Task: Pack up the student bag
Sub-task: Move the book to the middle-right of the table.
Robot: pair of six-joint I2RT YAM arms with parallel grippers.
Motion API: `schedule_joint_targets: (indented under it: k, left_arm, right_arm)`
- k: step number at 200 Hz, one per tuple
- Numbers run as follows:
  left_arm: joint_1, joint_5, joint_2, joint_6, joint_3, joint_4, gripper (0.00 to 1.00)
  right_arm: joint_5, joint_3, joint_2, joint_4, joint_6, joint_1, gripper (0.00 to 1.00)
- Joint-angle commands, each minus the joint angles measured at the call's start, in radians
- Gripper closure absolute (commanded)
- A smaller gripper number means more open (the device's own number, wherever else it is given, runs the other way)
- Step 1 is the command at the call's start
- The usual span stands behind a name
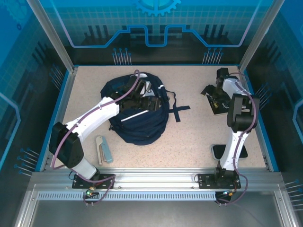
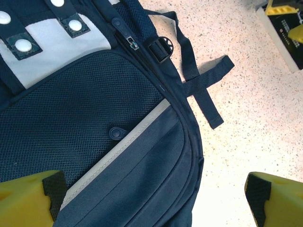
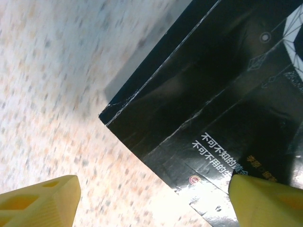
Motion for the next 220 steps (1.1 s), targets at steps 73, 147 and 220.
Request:
schedule_joint_targets:
  k: [73, 147, 220]
  left_arm:
    - [0.003, 0.08, 0.072, -0.049, 0.087, -0.021, 0.01]
    - [-0.017, 0.189, 0.148, -0.108, 0.134, -0.014, 0.04]
    - [-0.178, 0.239, 0.322, -0.225, 0.248, -0.001, 0.2]
  right_arm:
    - [-0.238, -0.545, -0.293, 0.014, 0.072, 0.336, 0.19]
    - [-0.086, -0.671, -0.563, -0.125, 0.102, 0.464, 0.23]
    - [0.084, -0.642, -0.617, -0.147, 0.06, 0.221, 0.26]
